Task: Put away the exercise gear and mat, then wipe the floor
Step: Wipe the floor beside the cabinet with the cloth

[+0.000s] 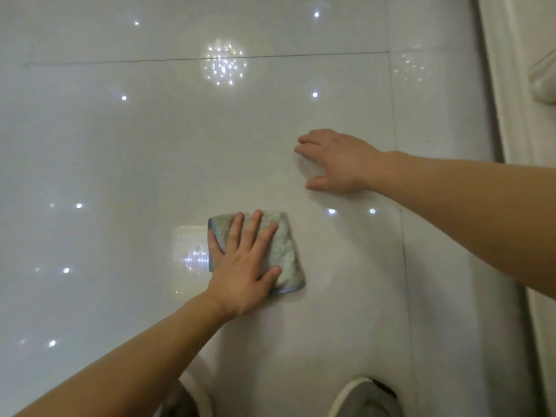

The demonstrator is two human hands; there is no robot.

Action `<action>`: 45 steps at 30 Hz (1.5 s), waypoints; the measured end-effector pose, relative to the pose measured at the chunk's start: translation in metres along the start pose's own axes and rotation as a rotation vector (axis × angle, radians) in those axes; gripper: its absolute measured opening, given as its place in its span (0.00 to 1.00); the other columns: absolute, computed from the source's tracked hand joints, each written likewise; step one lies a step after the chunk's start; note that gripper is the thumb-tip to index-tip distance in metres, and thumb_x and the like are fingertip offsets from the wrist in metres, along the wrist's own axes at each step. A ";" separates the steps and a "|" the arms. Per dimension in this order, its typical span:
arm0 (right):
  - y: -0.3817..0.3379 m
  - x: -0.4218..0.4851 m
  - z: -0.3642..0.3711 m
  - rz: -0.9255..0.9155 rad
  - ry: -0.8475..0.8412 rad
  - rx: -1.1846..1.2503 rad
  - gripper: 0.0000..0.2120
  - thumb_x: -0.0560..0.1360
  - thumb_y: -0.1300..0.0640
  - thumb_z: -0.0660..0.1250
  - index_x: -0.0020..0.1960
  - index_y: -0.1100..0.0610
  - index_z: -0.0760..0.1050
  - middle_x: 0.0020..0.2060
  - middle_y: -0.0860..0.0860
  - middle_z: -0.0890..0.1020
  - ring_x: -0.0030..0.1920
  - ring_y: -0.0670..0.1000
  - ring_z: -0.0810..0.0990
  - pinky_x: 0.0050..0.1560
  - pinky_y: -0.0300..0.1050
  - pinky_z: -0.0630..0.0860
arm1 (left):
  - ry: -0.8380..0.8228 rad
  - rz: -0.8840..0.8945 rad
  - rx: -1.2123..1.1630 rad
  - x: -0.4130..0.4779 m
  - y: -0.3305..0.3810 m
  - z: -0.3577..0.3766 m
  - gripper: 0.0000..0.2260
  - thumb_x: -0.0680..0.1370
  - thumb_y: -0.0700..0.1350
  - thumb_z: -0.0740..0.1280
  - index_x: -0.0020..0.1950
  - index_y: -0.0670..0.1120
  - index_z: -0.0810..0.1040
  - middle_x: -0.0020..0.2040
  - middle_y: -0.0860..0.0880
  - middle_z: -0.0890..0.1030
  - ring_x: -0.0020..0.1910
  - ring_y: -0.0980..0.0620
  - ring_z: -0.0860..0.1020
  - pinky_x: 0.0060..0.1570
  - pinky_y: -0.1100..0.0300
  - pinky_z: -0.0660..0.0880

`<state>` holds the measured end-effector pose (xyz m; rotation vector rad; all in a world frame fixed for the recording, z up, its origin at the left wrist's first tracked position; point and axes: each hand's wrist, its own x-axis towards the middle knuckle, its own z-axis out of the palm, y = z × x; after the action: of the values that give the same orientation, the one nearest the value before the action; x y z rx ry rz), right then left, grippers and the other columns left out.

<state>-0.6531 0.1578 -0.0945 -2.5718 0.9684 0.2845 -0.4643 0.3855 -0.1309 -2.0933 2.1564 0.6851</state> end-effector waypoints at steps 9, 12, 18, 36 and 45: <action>0.041 -0.063 -0.008 0.128 -0.006 0.006 0.35 0.73 0.44 0.70 0.75 0.54 0.64 0.74 0.52 0.65 0.74 0.54 0.61 0.71 0.47 0.62 | -0.043 0.104 0.039 0.029 0.096 0.012 0.36 0.74 0.66 0.48 0.80 0.58 0.45 0.81 0.51 0.40 0.78 0.46 0.35 0.67 0.36 0.26; 0.054 -0.082 -0.006 0.203 -0.008 0.026 0.35 0.72 0.42 0.70 0.75 0.53 0.64 0.74 0.51 0.65 0.74 0.53 0.61 0.71 0.48 0.62 | -0.061 0.165 0.051 0.036 0.127 0.017 0.35 0.76 0.65 0.52 0.80 0.57 0.44 0.81 0.50 0.39 0.78 0.45 0.35 0.67 0.34 0.27; 0.069 -0.108 -0.002 0.318 0.023 0.077 0.35 0.72 0.43 0.71 0.74 0.53 0.64 0.73 0.51 0.66 0.73 0.53 0.62 0.72 0.48 0.61 | -0.100 0.273 0.043 0.051 0.184 0.024 0.35 0.79 0.63 0.56 0.80 0.56 0.43 0.81 0.49 0.37 0.78 0.44 0.33 0.67 0.31 0.27; 0.038 -0.202 0.058 0.597 -0.055 0.225 0.38 0.73 0.53 0.70 0.78 0.49 0.56 0.79 0.50 0.50 0.78 0.54 0.50 0.75 0.44 0.50 | 0.011 0.250 -0.039 0.053 0.191 0.034 0.37 0.72 0.62 0.61 0.79 0.51 0.59 0.80 0.46 0.56 0.79 0.43 0.52 0.71 0.31 0.42; 0.041 -0.203 0.047 0.594 -0.130 0.252 0.41 0.73 0.51 0.72 0.78 0.45 0.53 0.79 0.46 0.47 0.78 0.51 0.47 0.76 0.46 0.53 | -0.151 0.237 -0.013 0.061 0.194 0.026 0.38 0.76 0.63 0.58 0.80 0.57 0.42 0.81 0.50 0.41 0.79 0.46 0.37 0.68 0.32 0.31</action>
<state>-0.8336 0.2693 -0.0849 -1.9674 1.5870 0.4451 -0.6628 0.3341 -0.1229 -1.7434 2.3403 0.8489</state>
